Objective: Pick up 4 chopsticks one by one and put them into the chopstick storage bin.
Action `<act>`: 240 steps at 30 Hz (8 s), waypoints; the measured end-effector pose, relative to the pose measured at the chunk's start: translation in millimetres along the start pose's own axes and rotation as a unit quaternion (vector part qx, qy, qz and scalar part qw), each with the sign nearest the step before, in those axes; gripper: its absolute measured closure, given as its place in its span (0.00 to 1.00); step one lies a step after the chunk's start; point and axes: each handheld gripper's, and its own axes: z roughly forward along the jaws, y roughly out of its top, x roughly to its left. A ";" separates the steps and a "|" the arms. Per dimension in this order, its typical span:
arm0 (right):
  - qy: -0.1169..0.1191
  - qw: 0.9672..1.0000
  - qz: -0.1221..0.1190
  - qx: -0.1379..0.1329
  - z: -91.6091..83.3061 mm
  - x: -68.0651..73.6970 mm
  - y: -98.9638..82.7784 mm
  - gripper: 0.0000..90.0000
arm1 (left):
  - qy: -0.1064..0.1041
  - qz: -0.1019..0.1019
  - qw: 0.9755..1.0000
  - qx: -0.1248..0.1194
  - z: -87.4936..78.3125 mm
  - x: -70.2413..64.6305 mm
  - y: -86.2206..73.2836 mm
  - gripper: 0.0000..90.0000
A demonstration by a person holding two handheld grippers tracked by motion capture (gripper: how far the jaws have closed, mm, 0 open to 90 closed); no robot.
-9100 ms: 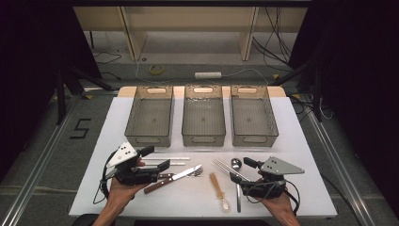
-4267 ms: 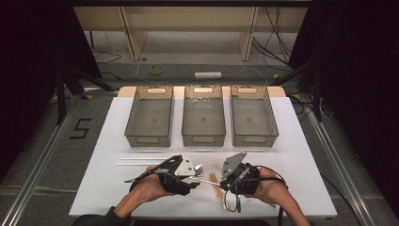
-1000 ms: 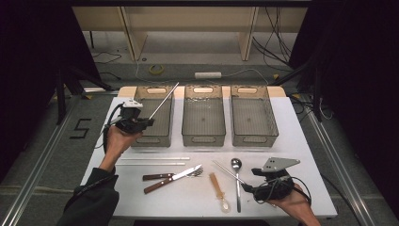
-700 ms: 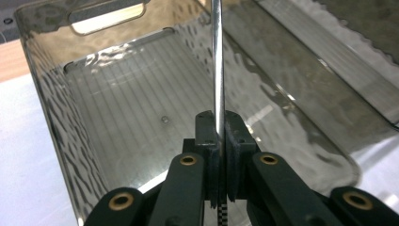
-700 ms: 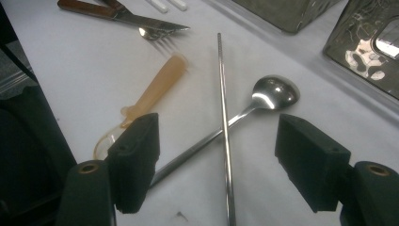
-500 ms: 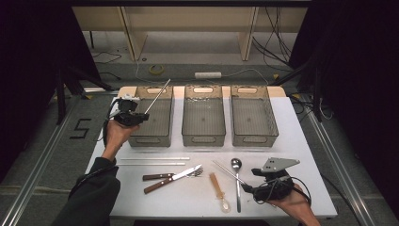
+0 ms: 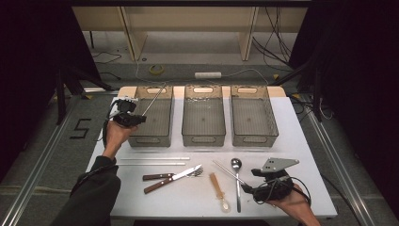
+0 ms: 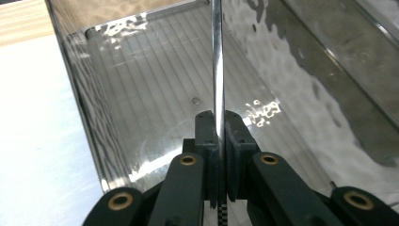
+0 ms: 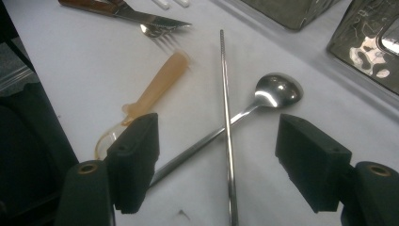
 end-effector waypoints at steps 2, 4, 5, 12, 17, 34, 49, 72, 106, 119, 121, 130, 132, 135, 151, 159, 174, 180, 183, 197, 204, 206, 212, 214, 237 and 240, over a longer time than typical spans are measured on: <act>0.000 1.000 0.000 0.000 0.0 -0.1 0.1 0.35 | 0.004 -0.002 1.000 0.005 1.0 1.0 0.2 0.95; 0.001 1.000 -0.001 0.001 0.3 -0.3 -0.1 0.35 | 0.007 -0.007 1.000 0.008 1.9 2.1 0.1 0.95; 0.001 1.000 0.000 0.001 0.6 -0.4 -0.3 0.35 | 0.006 -0.011 1.000 0.009 2.7 2.4 -0.1 0.95; 0.002 1.000 0.001 0.002 0.6 0.1 -0.1 0.35 | 0.013 -0.031 0.999 0.015 8.2 4.7 -1.8 0.86; 0.003 1.000 0.001 0.003 0.5 -0.3 -0.4 0.35 | 0.003 -0.027 1.000 -0.004 0.1 -2.2 2.9 0.72; -0.022 0.998 0.007 0.059 3.5 -6.8 -5.3 0.49 | -0.100 0.038 0.990 -0.087 -44.6 -53.4 -22.1 0.34; -0.015 0.992 0.001 0.124 16.3 -7.0 -5.9 0.72 | -0.169 0.093 0.976 -0.099 -50.4 -100.8 -48.9 0.25; -0.011 0.985 -0.015 0.170 33.3 -7.8 -3.1 0.90 | -0.192 0.111 0.970 -0.097 -59.5 -124.6 -70.6 0.23; 0.018 0.987 -0.092 0.130 28.9 13.7 38.1 0.96 | -0.216 0.192 0.954 -0.077 -59.6 -161.9 -73.1 0.22; 0.043 0.979 -0.140 0.140 44.9 35.8 60.3 0.96 | -0.227 0.265 0.937 -0.035 -52.7 -186.8 -78.9 0.23; 0.046 0.978 -0.148 0.142 46.2 38.4 61.5 0.96 | -0.228 0.272 0.935 -0.027 -51.6 -189.1 -80.1 0.24; 0.063 0.974 -0.163 0.146 50.0 48.2 66.7 0.96 | -0.218 0.316 0.924 0.006 -46.9 -197.0 -86.2 0.29; 0.067 0.973 -0.168 0.146 50.8 50.1 68.0 0.96 | -0.213 0.322 0.922 0.012 -46.5 -198.1 -86.7 0.31; 0.073 0.970 -0.177 0.147 50.2 53.7 70.8 0.96 | -0.204 0.335 0.919 0.022 -46.1 -200.4 -87.6 0.38; 0.096 0.965 -0.197 0.141 48.1 61.9 74.8 0.96 | -0.206 0.382 0.900 0.049 -47.5 -209.8 -90.8 0.69; 0.100 0.962 -0.207 0.145 47.9 62.5 74.5 0.95 | -0.218 0.411 0.883 0.058 -49.1 -213.0 -92.7 0.81; 0.091 0.976 -0.162 0.114 40.9 40.5 72.8 0.78 | -0.264 0.400 0.874 0.081 -48.9 -209.8 -95.5 0.95; 0.078 0.989 -0.111 0.062 28.9 30.4 71.6 0.61 | -0.255 0.351 0.897 0.079 -48.7 -193.7 -88.5 0.95; 0.064 0.992 -0.099 0.044 25.8 27.8 68.5 0.58 | -0.247 0.323 0.910 0.076 -47.6 -186.1 -86.0 0.95; 0.026 0.998 -0.038 -0.030 12.3 17.1 49.0 0.46 | -0.213 0.234 0.947 0.050 -52.2 -153.6 -74.2 0.95; 0.027 0.999 -0.027 -0.030 11.7 15.0 38.6 0.46 | -0.193 0.192 0.962 0.031 -57.0 -132.7 -66.4 0.95; 0.026 0.999 -0.022 -0.030 12.5 14.2 35.5 0.45 | -0.182 0.182 0.966 0.026 -58.9 -126.0 -63.9 0.95; 0.026 0.999 -0.011 -0.027 15.0 14.8 27.3 0.45 | -0.154 0.145 0.977 0.005 -65.4 -107.1 -56.7 0.95; 0.024 0.999 -0.010 -0.031 15.1 15.1 25.1 0.44 | -0.144 0.130 0.981 0.000 -66.6 -99.8 -53.1 0.95; 0.012 0.997 0.019 -0.069 6.9 16.8 10.9 0.39 | -0.074 0.039 0.996 -0.024 -42.6 -39.6 -9.9 0.95; 0.011 0.997 0.019 -0.071 6.1 17.2 10.0 0.39 | -0.066 0.035 0.997 -0.020 -37.2 -34.8 -6.6 0.95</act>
